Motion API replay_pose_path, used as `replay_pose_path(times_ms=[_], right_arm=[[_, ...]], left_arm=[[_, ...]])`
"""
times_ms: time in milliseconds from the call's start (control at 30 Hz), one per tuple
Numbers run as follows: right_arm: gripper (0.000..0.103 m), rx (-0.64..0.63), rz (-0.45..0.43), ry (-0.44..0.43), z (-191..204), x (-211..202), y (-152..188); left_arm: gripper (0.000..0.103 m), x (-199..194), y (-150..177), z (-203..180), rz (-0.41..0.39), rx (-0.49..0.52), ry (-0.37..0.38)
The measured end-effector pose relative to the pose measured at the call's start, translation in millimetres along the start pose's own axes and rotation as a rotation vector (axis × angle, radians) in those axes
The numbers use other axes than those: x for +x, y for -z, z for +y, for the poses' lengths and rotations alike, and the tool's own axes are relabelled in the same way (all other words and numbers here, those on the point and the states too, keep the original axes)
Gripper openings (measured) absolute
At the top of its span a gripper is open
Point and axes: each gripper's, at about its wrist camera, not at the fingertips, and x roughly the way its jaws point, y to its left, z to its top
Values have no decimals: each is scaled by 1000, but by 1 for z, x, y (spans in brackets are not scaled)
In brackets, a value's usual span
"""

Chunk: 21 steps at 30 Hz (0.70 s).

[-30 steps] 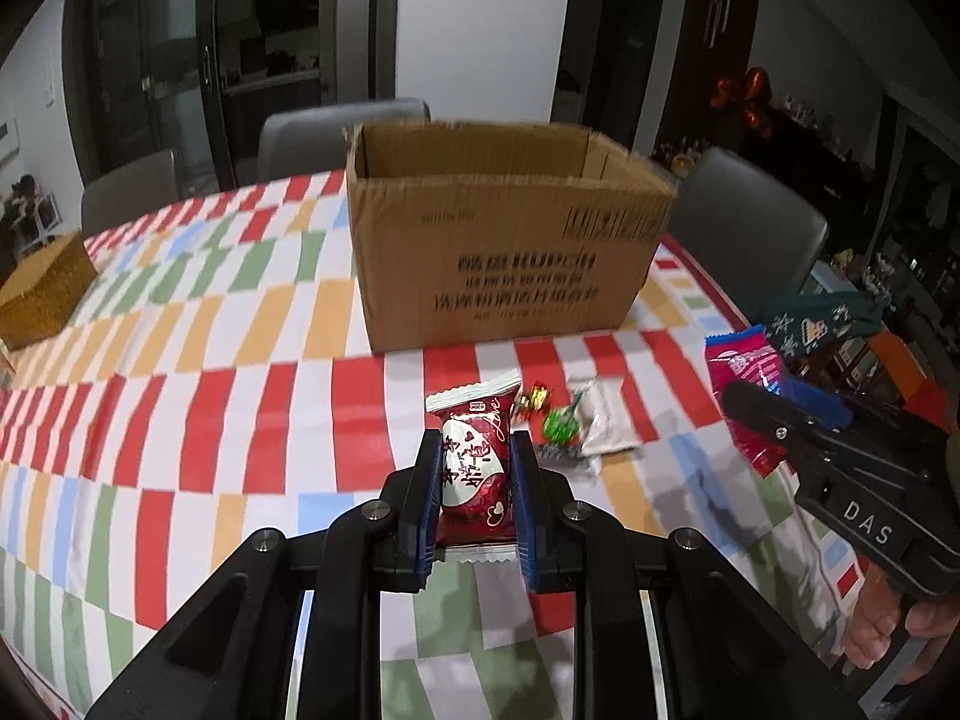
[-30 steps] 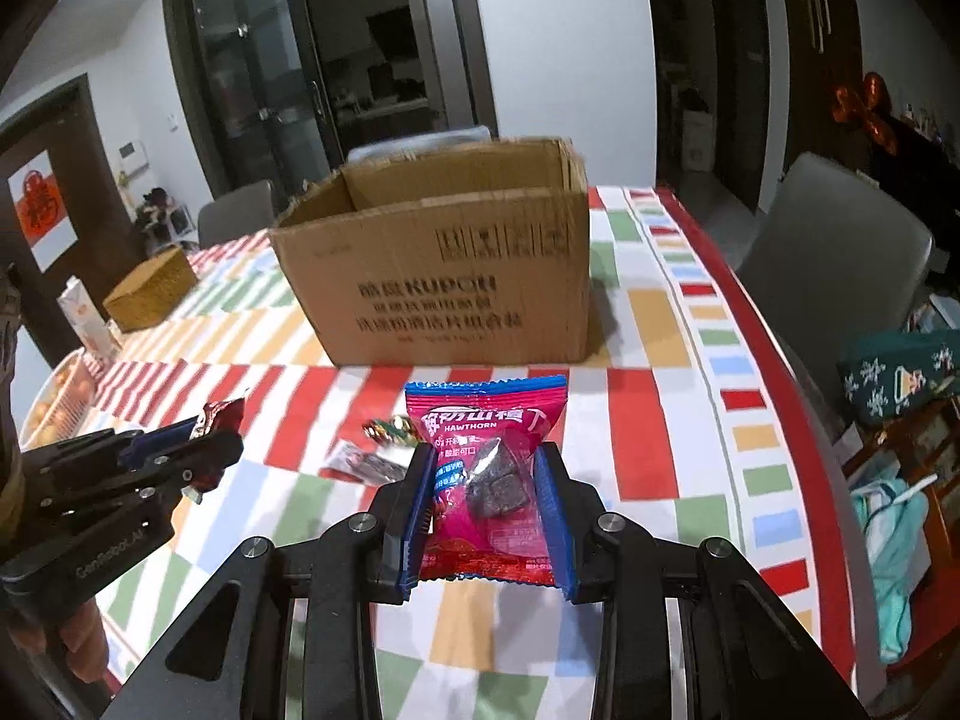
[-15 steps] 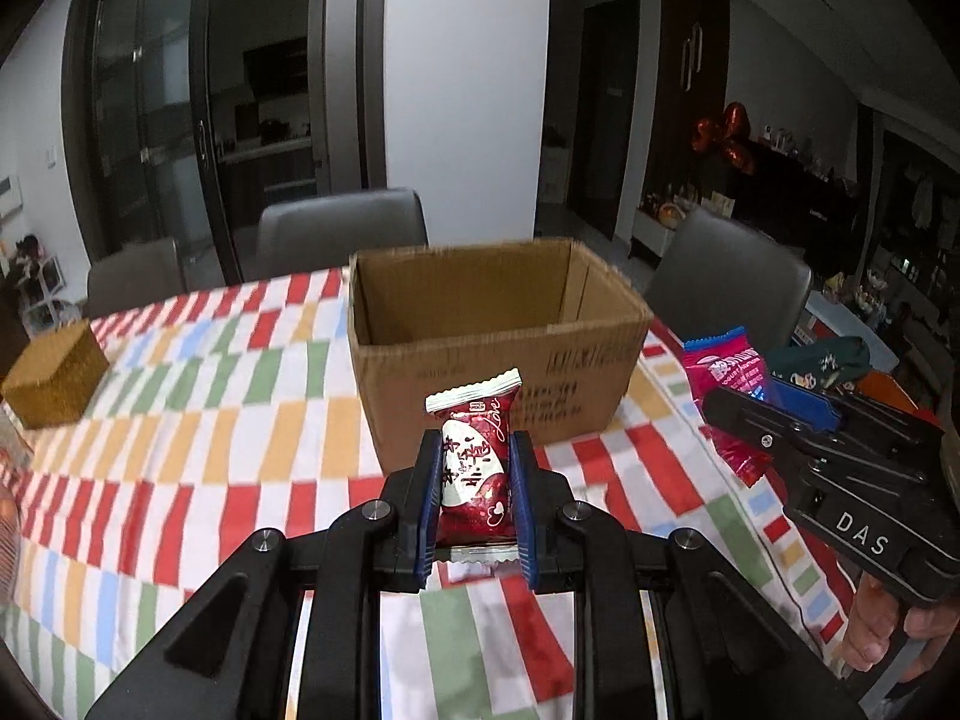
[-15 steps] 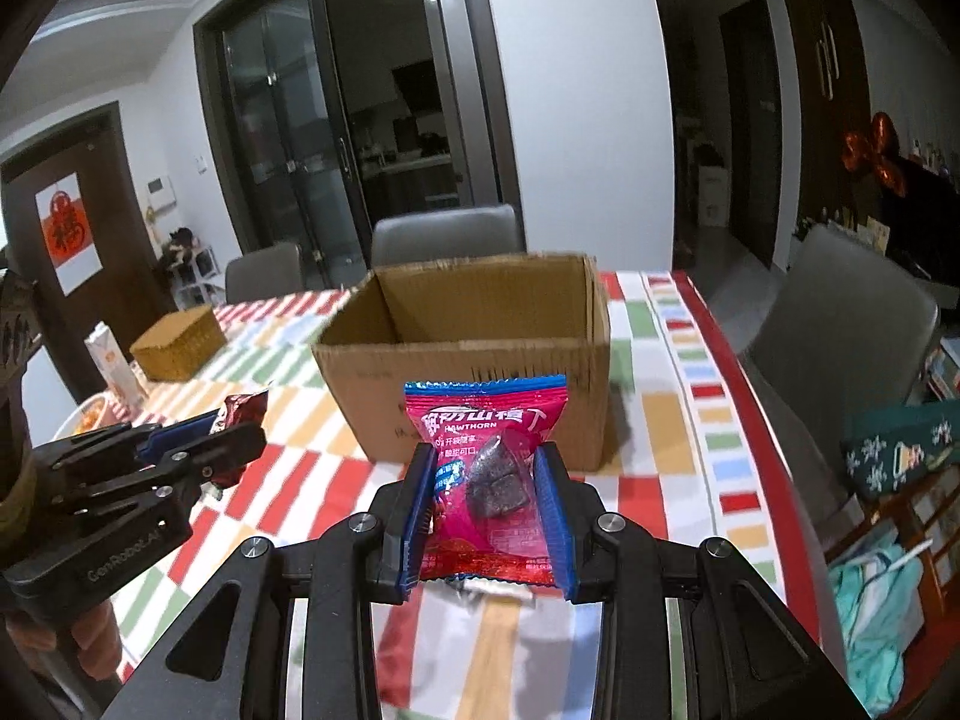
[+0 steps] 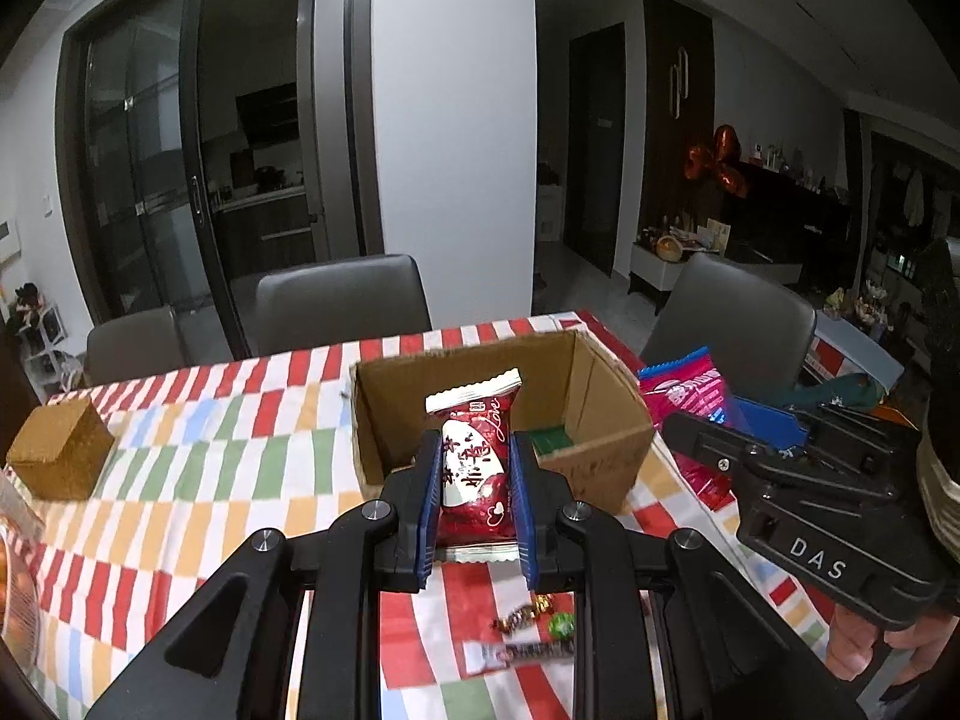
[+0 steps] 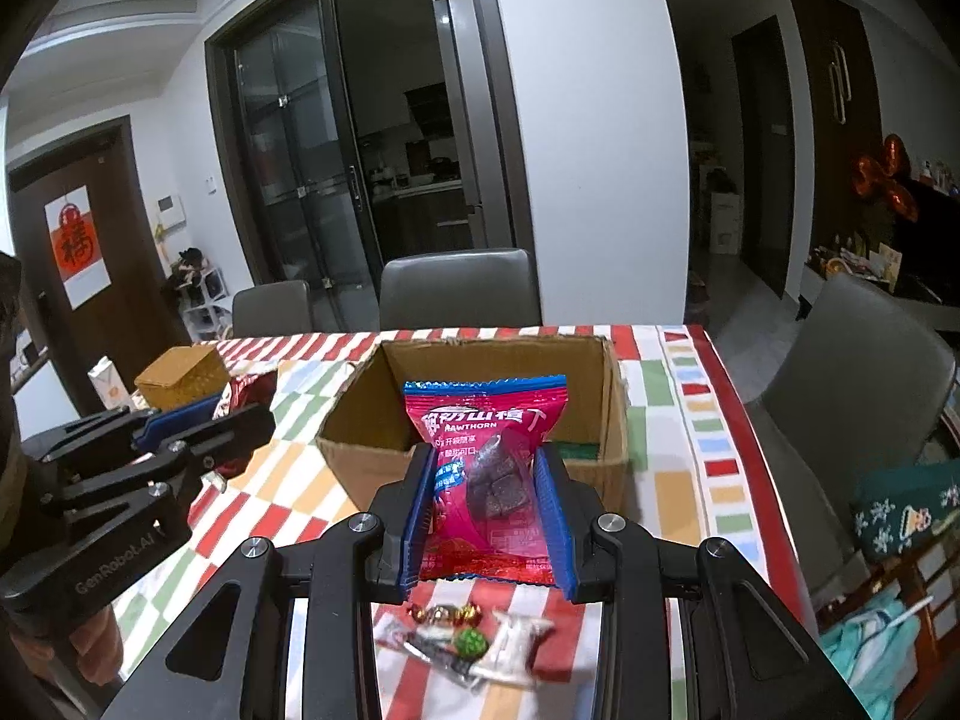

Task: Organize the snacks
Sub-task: 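Carry both snacks over the box and open both tools to drop them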

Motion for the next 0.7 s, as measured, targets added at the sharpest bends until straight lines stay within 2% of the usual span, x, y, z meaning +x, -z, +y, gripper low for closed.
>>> replay_pose_path(times_ms=[167, 433, 700], right_arm=[[34, -4, 14, -9, -4, 19, -17], [34, -10, 52, 8, -13, 54, -40], [34, -37, 99, 19, -14, 89, -51]], left_arm=[[22, 20, -15, 8, 18, -14, 11], [22, 61, -35, 22, 89, -44, 26], [22, 93, -41, 30, 131, -44, 4]])
